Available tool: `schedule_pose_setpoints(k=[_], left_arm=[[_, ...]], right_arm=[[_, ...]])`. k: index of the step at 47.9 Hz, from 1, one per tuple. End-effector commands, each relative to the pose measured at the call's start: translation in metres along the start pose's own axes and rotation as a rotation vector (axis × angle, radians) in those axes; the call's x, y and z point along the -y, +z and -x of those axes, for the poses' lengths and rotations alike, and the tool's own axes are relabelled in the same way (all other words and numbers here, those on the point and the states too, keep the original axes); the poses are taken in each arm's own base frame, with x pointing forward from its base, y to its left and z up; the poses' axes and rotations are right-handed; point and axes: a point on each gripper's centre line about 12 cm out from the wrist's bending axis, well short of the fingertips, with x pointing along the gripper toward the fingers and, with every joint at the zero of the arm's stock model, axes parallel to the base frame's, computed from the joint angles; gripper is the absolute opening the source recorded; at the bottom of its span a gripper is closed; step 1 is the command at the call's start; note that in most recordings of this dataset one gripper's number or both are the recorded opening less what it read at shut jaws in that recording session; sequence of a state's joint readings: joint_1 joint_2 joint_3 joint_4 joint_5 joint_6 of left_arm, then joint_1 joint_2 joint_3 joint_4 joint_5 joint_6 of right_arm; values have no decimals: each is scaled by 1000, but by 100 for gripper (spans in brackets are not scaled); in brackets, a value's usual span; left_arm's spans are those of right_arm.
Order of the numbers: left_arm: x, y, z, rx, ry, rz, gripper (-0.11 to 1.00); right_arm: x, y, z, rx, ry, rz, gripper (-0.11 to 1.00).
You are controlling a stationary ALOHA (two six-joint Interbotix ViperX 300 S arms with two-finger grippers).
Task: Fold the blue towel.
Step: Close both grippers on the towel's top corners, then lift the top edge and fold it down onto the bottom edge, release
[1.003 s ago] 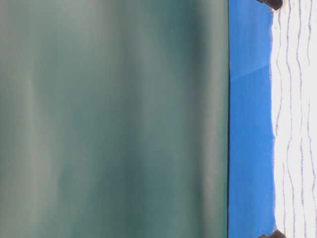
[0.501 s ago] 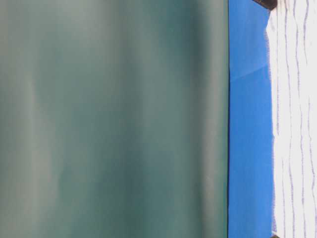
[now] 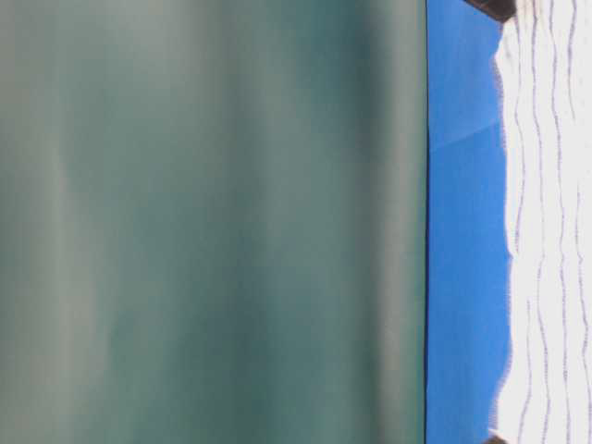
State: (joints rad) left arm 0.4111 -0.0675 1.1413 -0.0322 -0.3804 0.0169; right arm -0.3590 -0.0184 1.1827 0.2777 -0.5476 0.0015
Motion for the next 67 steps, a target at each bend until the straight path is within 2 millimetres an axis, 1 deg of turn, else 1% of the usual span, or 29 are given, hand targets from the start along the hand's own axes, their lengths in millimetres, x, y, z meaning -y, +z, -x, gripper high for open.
schedule_pose_setpoints(k=[1, 11, 17, 22, 26, 35, 40, 46, 54, 58, 63, 67], left_arm=[[0, 21, 10, 54, 0, -2, 4], [5, 46, 42, 84, -20, -13, 4], [10, 54, 60, 123, -37, -21, 4], [13, 56, 69, 144, -50, -28, 4], [16, 54, 72, 150, -58, -34, 4], [21, 55, 70, 148, -75, -42, 4], [27, 55, 71, 149, -94, -46, 4], [41, 53, 76, 153, -144, -65, 4], [63, 53, 86, 178, -225, -67, 4], [74, 49, 90, 172, -269, -60, 4], [86, 44, 96, 165, -320, -64, 4], [97, 41, 99, 159, -360, -74, 4]], right_arm=[[-4, 16, 6, 54, 17, -10, -1], [-8, 34, 25, 96, 48, -25, -1], [-10, 43, 37, 121, 67, -26, -1], [-13, 48, 46, 140, 85, -24, -1], [-13, 48, 49, 147, 91, -24, -1], [-16, 47, 50, 143, 101, -21, -1], [-22, 46, 51, 141, 121, -10, -1], [-33, 43, 56, 125, 163, 1, -1], [-52, 45, 72, 133, 242, 0, -1], [-61, 45, 81, 144, 286, 1, -1], [-72, 40, 91, 138, 339, 4, -1], [-80, 35, 94, 123, 369, -3, -1]])
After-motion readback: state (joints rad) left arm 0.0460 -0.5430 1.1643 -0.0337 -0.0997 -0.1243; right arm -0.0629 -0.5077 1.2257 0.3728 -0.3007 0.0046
